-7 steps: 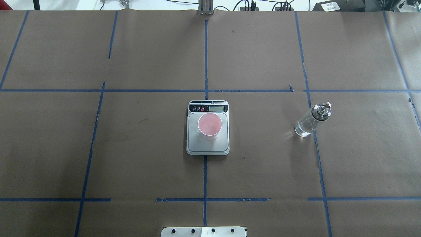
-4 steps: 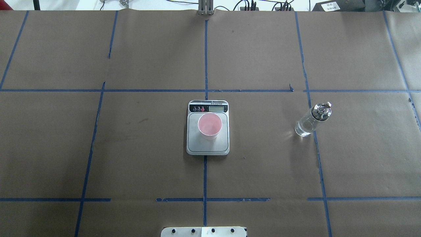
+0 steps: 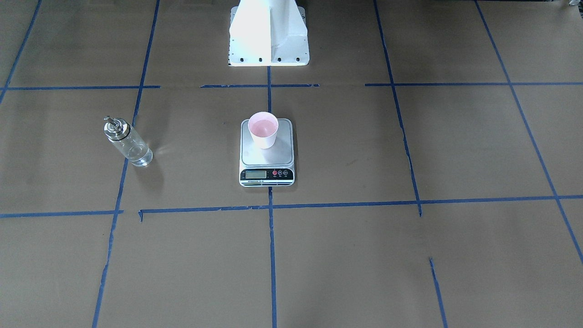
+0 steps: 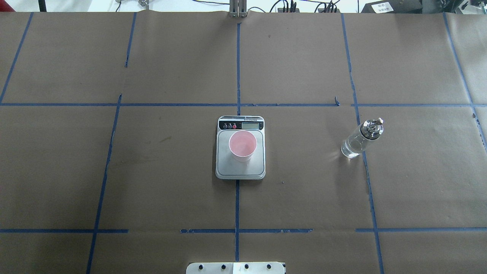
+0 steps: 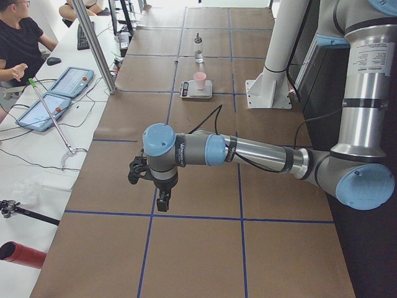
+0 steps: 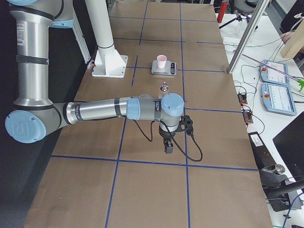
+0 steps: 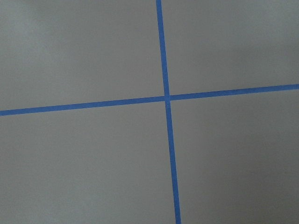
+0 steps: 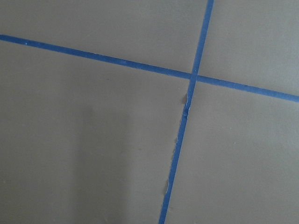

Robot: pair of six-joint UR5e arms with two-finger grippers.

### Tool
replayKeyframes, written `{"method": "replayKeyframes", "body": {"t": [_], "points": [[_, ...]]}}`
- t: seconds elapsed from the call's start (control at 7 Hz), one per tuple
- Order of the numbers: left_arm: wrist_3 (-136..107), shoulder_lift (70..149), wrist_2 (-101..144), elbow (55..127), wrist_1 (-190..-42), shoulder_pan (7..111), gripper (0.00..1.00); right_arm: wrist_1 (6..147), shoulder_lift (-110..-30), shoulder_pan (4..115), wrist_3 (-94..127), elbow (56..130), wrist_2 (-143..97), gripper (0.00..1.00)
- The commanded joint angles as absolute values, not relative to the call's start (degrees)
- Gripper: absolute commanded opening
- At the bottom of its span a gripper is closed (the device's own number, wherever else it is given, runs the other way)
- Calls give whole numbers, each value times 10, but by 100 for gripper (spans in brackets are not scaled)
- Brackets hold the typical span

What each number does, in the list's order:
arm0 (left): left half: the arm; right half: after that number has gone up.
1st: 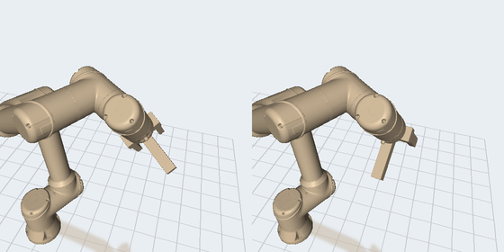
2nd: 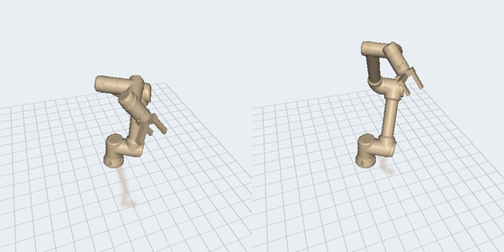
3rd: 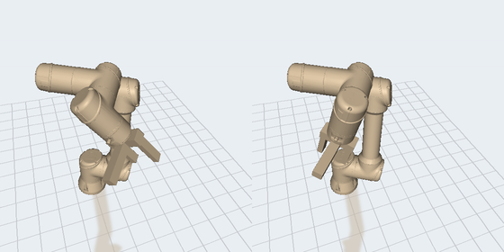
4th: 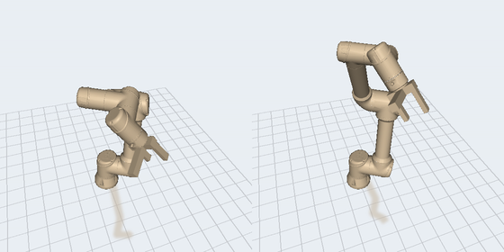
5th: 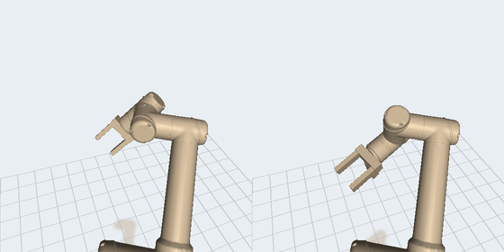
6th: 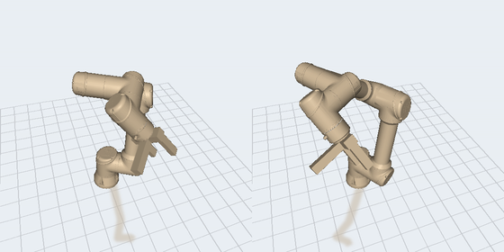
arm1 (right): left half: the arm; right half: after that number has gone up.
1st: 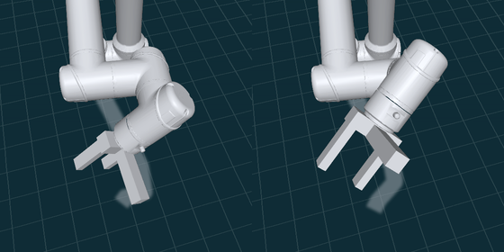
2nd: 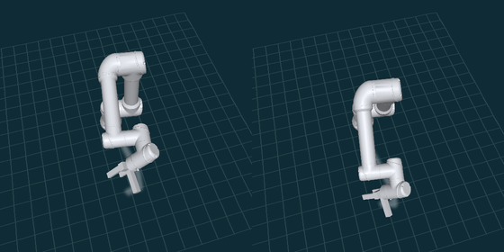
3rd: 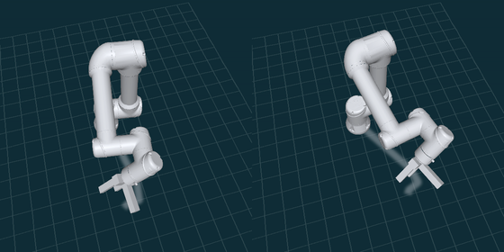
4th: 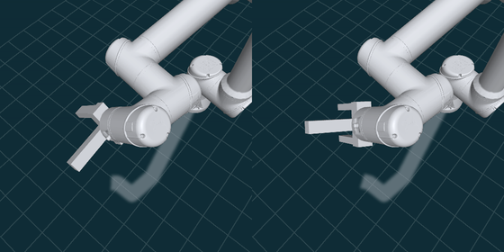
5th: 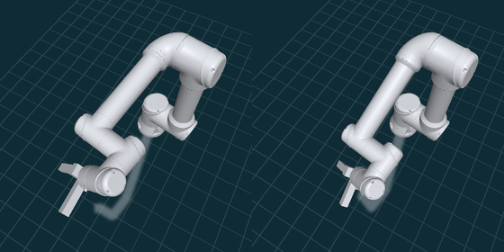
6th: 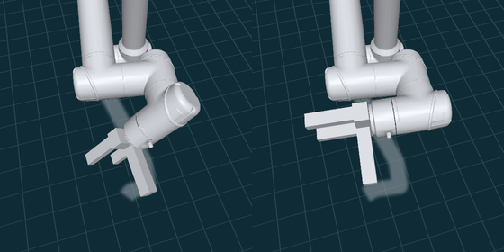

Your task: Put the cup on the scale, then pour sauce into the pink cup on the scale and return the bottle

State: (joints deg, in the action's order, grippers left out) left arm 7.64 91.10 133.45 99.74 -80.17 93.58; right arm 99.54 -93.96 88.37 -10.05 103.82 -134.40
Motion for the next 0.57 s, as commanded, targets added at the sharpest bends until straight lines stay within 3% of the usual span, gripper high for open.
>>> {"method": "replayKeyframes", "body": {"t": [0.0, 0.43], "points": [[100, 911, 1334, 997, -800, 936, 100, 995, -940, 881, -100, 1040, -1346, 100], [100, 913, 1333, 994, -800, 934, 100, 996, -940, 880, -100, 1038, -1345, 100]]}}
